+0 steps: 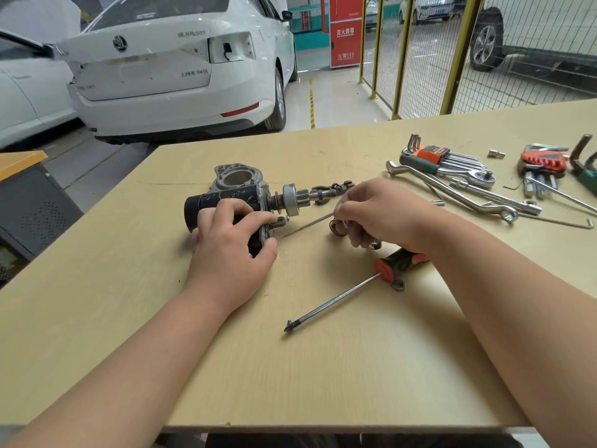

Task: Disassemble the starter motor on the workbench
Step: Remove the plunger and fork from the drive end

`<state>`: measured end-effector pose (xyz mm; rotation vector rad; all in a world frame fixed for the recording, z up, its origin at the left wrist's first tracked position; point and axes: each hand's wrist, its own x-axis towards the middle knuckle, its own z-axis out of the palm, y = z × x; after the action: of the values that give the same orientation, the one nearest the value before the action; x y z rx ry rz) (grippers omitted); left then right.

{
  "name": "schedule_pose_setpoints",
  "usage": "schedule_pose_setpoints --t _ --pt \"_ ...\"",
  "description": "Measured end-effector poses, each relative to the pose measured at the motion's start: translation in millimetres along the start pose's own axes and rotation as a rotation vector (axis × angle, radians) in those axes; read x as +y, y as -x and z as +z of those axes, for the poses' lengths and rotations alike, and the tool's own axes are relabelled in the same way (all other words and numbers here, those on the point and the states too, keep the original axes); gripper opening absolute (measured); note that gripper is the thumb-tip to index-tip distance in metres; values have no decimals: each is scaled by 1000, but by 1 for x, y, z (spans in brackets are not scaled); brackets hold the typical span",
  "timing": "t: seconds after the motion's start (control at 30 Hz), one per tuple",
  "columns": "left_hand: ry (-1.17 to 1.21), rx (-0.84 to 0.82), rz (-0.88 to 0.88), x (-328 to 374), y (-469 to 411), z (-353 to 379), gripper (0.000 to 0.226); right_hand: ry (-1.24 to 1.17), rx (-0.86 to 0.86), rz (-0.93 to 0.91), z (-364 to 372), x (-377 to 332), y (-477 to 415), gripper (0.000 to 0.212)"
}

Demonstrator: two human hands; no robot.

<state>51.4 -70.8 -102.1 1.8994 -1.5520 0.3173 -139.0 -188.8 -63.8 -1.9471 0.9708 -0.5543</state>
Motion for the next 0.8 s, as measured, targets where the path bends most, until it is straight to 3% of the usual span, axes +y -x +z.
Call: schedule_pose_setpoints --t 0.4,0.8 --pt "-42 101 9 9 -7 7 10 -64 35 24 -2 2 -2 24" --pt "-57 112 0 11 -8 7 10 -130 12 27 -4 3 -2 25"
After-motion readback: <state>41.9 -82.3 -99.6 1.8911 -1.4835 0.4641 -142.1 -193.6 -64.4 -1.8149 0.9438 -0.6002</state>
